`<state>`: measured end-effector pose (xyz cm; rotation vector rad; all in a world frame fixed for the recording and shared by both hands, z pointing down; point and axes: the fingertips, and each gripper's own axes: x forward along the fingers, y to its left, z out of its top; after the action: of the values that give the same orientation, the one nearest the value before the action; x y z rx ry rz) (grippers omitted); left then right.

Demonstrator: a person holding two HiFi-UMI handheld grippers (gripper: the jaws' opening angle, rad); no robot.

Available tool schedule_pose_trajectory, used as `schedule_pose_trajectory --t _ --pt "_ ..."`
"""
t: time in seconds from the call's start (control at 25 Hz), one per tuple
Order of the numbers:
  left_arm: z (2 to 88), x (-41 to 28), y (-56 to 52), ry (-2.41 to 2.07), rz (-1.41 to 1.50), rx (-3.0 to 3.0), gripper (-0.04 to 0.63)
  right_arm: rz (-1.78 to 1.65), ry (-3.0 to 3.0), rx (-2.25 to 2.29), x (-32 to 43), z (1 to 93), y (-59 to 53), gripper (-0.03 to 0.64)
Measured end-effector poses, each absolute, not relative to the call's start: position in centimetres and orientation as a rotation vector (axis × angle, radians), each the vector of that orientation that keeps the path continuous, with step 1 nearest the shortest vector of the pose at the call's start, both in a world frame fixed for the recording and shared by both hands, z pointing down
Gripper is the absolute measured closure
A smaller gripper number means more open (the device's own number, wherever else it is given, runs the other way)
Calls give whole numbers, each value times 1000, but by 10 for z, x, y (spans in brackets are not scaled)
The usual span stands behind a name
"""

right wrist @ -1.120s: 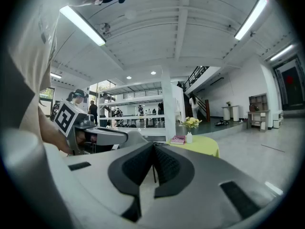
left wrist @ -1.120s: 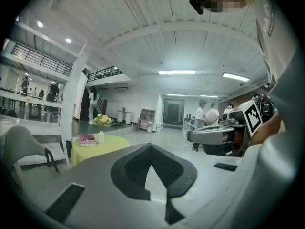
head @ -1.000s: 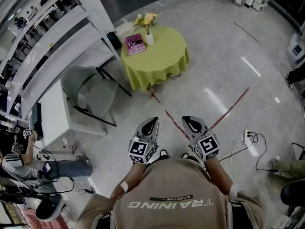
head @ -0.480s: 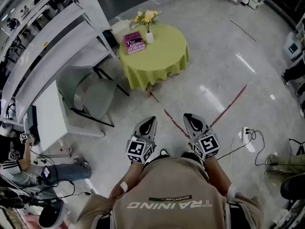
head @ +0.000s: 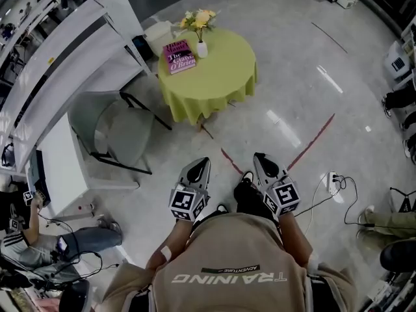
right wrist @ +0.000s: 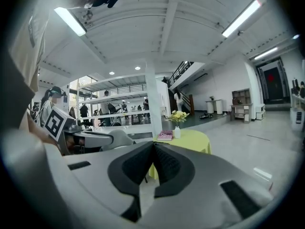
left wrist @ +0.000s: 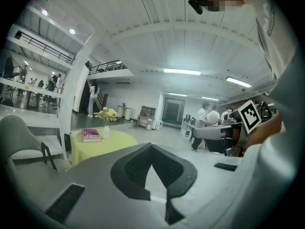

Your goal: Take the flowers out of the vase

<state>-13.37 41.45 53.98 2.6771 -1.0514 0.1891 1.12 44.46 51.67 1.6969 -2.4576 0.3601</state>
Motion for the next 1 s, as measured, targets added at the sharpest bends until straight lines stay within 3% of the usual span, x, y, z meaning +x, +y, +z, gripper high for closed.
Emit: schedule_pose_trajectory --t 1.0 --pt "522 -19 157 -1333 206 2577 589 411 -2715 1292 96 530 169 618"
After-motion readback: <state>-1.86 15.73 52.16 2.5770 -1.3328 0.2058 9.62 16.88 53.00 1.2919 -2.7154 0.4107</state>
